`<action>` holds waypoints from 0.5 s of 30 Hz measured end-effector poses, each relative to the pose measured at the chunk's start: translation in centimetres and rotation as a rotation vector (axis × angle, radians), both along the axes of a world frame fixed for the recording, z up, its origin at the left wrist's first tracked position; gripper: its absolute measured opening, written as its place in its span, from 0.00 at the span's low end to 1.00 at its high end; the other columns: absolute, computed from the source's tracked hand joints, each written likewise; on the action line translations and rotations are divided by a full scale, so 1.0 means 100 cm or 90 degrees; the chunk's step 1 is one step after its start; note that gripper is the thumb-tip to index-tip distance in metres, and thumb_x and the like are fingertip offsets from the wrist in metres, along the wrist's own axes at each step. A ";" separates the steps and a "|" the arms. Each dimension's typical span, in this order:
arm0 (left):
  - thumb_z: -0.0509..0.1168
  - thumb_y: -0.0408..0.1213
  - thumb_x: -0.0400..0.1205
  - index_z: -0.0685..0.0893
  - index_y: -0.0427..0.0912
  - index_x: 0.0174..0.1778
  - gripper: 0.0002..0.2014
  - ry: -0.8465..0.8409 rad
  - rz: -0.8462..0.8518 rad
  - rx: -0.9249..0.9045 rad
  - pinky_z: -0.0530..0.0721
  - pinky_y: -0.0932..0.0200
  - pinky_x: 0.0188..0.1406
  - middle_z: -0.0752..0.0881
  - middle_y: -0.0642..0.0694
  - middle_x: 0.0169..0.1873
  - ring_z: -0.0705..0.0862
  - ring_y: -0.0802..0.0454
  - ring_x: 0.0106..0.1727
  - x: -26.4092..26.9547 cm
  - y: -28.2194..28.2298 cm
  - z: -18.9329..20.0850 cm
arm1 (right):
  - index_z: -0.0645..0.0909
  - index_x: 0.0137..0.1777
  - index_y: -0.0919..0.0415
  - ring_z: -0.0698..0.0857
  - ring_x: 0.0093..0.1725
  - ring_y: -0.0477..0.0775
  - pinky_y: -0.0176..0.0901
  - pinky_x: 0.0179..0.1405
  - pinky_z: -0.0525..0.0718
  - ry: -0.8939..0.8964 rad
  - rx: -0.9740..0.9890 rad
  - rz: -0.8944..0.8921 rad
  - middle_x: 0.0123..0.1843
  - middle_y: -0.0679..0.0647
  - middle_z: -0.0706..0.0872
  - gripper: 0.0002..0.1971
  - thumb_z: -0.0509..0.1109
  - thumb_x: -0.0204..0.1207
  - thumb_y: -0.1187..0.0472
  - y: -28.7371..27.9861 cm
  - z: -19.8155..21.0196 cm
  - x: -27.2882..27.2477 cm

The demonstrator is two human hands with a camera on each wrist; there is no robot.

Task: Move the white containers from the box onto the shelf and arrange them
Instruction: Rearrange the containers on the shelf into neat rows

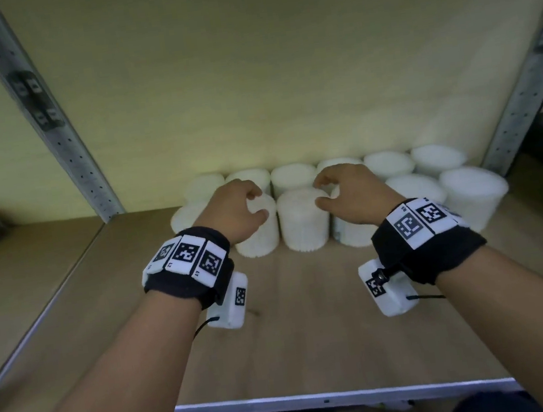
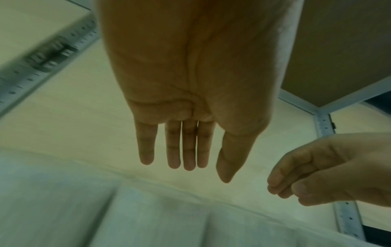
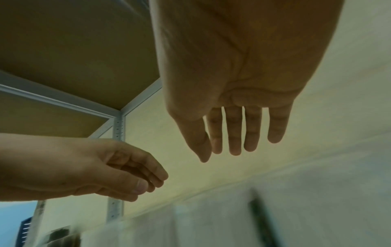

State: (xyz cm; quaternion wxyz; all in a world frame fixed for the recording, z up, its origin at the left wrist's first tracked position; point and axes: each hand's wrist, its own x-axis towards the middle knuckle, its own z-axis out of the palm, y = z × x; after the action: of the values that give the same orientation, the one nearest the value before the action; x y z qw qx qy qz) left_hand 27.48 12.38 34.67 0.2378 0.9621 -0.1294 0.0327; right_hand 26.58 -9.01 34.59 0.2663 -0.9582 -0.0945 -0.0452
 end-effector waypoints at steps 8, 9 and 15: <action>0.67 0.44 0.80 0.74 0.42 0.71 0.24 0.009 -0.123 0.002 0.73 0.59 0.63 0.77 0.45 0.65 0.77 0.48 0.67 0.010 -0.107 0.007 | 0.80 0.66 0.61 0.79 0.67 0.55 0.41 0.66 0.74 0.019 -0.061 -0.137 0.67 0.56 0.82 0.18 0.69 0.77 0.57 -0.101 0.009 -0.016; 0.66 0.44 0.80 0.74 0.42 0.71 0.24 0.013 -0.136 -0.002 0.72 0.59 0.62 0.77 0.45 0.66 0.77 0.48 0.66 0.011 -0.121 0.006 | 0.80 0.66 0.61 0.79 0.68 0.55 0.42 0.66 0.74 0.021 -0.062 -0.155 0.67 0.56 0.82 0.18 0.69 0.78 0.56 -0.112 0.009 -0.018; 0.65 0.48 0.80 0.74 0.42 0.70 0.24 0.027 -0.187 0.008 0.75 0.53 0.67 0.76 0.44 0.66 0.75 0.46 0.68 0.019 -0.195 -0.005 | 0.79 0.65 0.60 0.79 0.67 0.58 0.48 0.68 0.76 0.060 -0.103 -0.258 0.68 0.58 0.79 0.18 0.67 0.79 0.52 -0.168 0.010 -0.019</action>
State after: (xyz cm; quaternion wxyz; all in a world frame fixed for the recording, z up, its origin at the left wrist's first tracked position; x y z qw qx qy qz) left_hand 29.35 -7.16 34.16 0.2363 0.9349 -0.2636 -0.0237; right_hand 24.73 -25.80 35.60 0.1782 -0.9768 0.1095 -0.0452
